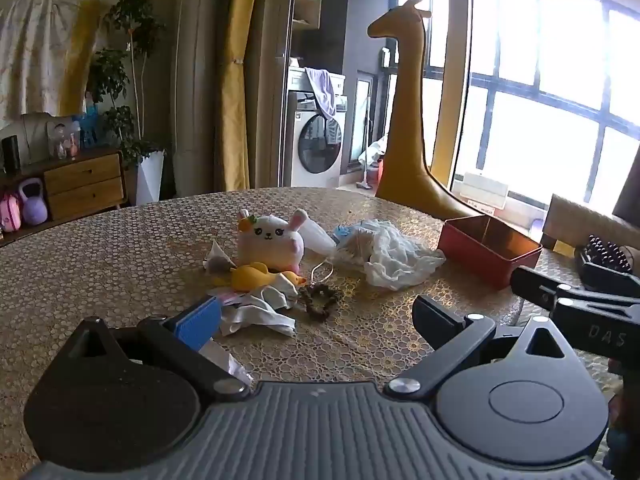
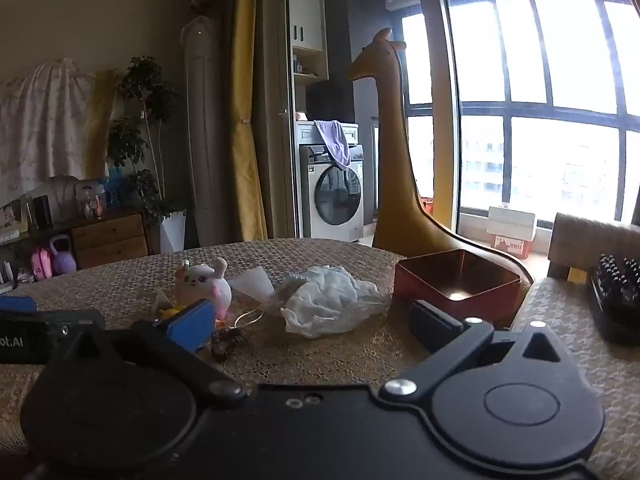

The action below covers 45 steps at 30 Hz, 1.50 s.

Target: Organize soft objects

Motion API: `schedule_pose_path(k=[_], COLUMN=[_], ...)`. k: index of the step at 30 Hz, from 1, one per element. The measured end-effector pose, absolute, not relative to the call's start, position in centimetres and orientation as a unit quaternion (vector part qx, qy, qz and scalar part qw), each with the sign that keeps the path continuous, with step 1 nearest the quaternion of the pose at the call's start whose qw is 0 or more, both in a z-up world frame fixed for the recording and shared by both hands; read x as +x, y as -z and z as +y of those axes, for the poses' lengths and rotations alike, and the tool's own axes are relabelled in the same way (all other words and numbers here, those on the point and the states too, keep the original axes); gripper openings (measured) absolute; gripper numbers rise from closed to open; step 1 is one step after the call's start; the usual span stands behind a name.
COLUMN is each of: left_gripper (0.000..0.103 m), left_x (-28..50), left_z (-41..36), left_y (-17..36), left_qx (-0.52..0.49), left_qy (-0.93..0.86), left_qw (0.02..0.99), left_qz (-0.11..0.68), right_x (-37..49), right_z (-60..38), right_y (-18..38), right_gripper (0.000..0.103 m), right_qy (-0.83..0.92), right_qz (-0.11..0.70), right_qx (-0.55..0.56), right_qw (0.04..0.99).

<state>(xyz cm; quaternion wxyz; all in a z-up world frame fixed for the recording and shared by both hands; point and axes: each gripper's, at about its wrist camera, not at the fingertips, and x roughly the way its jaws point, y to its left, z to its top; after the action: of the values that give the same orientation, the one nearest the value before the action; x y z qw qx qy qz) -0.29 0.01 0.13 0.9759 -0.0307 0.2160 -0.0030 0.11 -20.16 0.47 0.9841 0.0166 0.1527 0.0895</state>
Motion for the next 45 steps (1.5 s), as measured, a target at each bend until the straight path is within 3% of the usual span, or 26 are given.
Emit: schedule_pose_path(k=[45], left_gripper=[0.103], left_x=[-0.36], left_z=[-0.12], left_y=[-0.19], left_qx=[-0.03], left_qy=[0.002], left_qw=[0.976], left_qz=[0.214], right_x=[-0.1], right_z=[-19.41], right_y=[-0.8], right_gripper=[0.102], right_qy=[-0.134], right_qz=[0.153], right_qx=[0.01], right_qw=[0.979])
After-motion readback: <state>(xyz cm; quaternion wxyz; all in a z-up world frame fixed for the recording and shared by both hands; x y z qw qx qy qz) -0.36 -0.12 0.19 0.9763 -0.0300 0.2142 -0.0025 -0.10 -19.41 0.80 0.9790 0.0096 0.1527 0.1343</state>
